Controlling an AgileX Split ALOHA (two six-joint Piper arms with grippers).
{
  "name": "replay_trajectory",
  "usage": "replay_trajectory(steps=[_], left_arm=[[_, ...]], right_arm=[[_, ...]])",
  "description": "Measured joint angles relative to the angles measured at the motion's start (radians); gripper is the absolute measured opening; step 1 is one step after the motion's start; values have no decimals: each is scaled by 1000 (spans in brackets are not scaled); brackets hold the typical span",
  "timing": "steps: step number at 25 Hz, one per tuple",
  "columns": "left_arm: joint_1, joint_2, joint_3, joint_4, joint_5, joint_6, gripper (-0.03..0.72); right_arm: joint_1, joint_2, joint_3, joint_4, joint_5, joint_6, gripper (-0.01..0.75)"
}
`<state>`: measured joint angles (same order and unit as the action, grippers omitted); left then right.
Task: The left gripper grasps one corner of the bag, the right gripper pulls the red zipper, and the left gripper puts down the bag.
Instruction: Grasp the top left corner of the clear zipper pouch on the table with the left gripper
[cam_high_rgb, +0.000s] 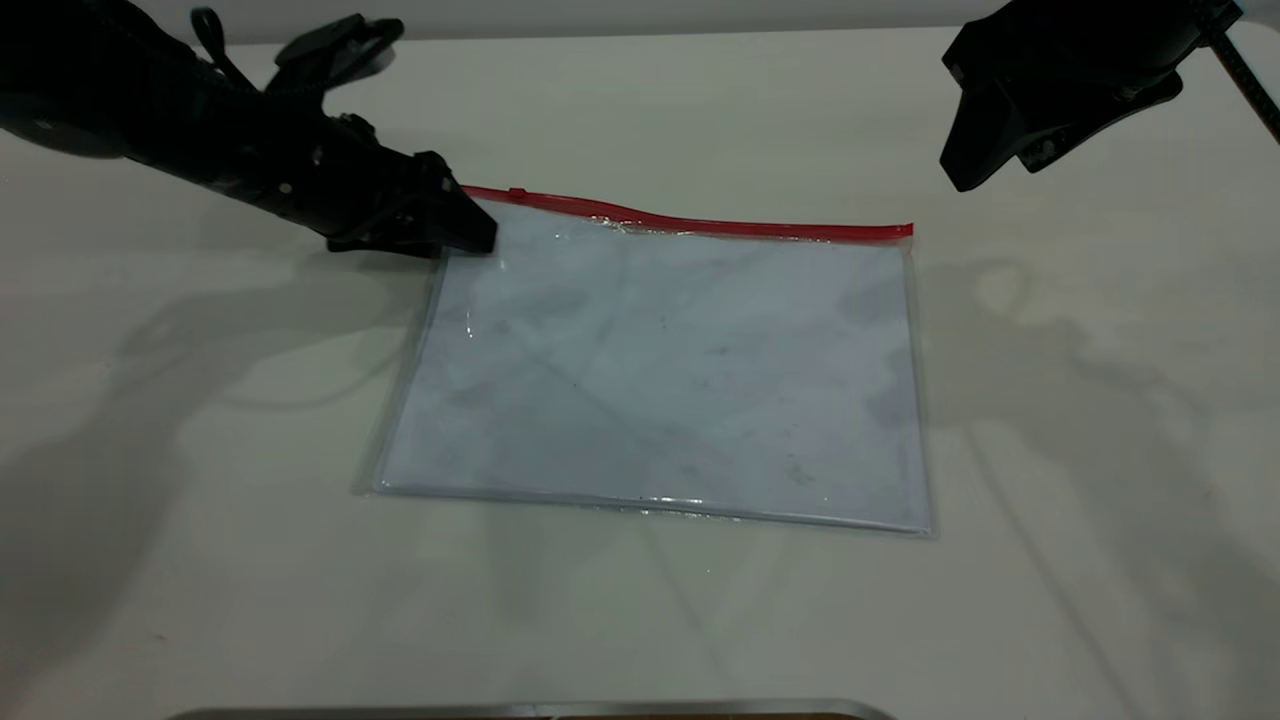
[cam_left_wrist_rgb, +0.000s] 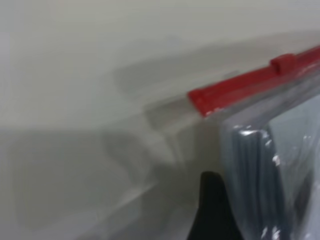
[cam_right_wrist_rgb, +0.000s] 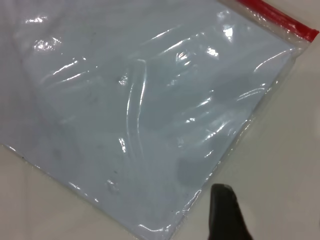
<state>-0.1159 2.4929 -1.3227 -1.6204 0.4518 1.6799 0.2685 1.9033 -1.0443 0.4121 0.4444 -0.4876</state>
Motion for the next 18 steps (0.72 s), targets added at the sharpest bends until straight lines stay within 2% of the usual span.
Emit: replay_trajectory(steps=[3, 5, 8, 10, 12, 18], left_arm=[[-12, 4, 0, -53, 17, 18, 579], [-18, 4, 0, -64, 22, 28, 531], [-18, 4, 0, -65, 25, 66, 355], [-18, 4, 0, -69, 28, 112, 173], [-18, 4, 0, -70, 38, 176, 67], [-19, -12, -18, -27, 53, 399, 53]], right_arm=[[0, 0, 0, 0, -1, 0, 483], [0, 0, 0, 0, -1, 0, 483], [0, 0, 0, 0, -3, 0, 483], [0, 0, 0, 0, -13, 0, 483], [0, 0, 0, 0, -32, 0, 483], [0, 10, -20, 0, -42, -4, 483]])
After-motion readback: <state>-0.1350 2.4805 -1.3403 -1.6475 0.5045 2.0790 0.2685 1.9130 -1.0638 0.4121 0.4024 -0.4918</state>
